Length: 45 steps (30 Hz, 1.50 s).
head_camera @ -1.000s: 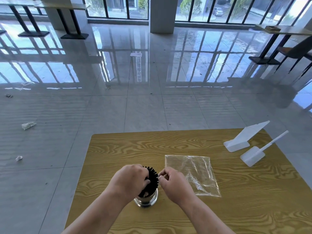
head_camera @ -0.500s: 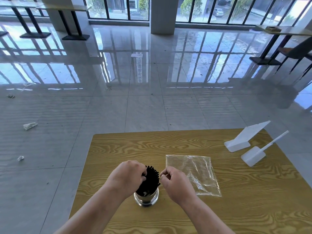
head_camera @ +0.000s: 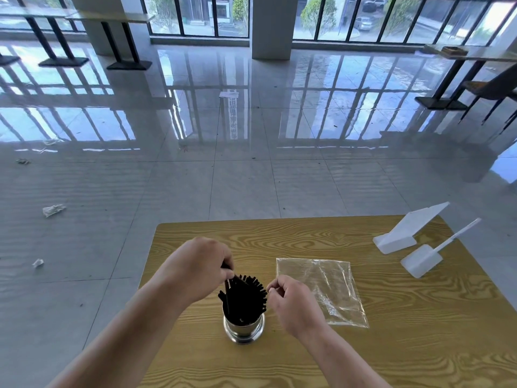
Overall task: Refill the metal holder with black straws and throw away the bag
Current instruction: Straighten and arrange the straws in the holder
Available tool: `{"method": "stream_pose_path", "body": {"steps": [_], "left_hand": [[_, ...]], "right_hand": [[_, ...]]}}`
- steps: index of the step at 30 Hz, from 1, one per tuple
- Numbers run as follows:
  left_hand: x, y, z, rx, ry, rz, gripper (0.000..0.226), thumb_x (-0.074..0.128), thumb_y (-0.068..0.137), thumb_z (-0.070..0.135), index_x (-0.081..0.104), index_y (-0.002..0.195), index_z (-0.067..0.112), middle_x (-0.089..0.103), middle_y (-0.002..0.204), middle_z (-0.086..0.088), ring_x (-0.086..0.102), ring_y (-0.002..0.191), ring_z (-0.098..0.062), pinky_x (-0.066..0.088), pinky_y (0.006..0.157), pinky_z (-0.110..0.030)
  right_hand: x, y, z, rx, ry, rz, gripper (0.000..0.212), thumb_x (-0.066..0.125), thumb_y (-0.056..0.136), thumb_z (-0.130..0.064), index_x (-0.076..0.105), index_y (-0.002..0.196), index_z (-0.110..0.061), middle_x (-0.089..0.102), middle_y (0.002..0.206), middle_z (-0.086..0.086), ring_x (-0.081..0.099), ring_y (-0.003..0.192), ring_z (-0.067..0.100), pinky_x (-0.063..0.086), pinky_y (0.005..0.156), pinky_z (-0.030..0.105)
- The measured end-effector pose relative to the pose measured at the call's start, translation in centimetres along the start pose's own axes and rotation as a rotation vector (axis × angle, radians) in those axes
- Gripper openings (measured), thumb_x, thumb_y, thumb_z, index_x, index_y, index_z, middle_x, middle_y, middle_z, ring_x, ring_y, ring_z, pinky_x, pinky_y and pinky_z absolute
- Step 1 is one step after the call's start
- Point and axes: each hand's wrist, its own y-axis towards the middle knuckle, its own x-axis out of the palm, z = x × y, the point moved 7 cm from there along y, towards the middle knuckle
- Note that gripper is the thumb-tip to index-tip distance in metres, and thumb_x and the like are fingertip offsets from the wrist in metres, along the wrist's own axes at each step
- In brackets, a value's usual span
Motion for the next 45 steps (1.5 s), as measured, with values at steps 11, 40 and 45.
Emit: {"method": "stream_pose_path", "body": {"steps": [11, 40, 45], "left_hand": [[-5.5, -0.2, -1.9, -0.088, -0.095, 0.088, 0.010, 0.087, 0.080, 0.041, 0.079, 0.077, 0.046, 0.064, 0.063, 0.038, 0.059, 0.061, 0.013, 0.037, 0.052, -0.021], [10.8, -2.0, -7.8, -0.400, -0.498, -0.067, 0.039, 0.081, 0.082, 0.046, 0.065, 0.118, 0.041, 0.065, 0.117, 0.015, 0.066, 0.097, -0.005, 0.056, 0.076, -0.028], [13.6, -2.2, -7.5, -0.345, -0.358, -0.244, 0.106, 0.082, 0.061, 0.065, 0.035, 0.154, 0.042, 0.047, 0.147, 0.012, 0.058, 0.113, -0.007, 0.050, 0.078, -0.020]], "right_hand": [[-0.8, 0.2, 0.1, 0.027, 0.054, -0.003, 0.020, 0.055, 0.100, -0.023, 0.069, 0.087, -0.026, 0.059, 0.049, -0.017, 0.043, 0.042, 0.005, 0.037, 0.044, 0.025], [-2.8, 1.4, -4.7, -0.180, 0.278, 0.083, 0.043, 0.061, 0.099, -0.042, 0.070, 0.072, -0.009, 0.071, 0.068, 0.013, 0.070, 0.066, 0.035, 0.060, 0.066, 0.052], [1.0, 1.2, -3.0, -0.149, -0.010, -0.073, 0.028, 0.067, 0.089, -0.053, 0.071, 0.087, -0.025, 0.071, 0.081, -0.007, 0.067, 0.071, 0.009, 0.058, 0.066, 0.035]]}}
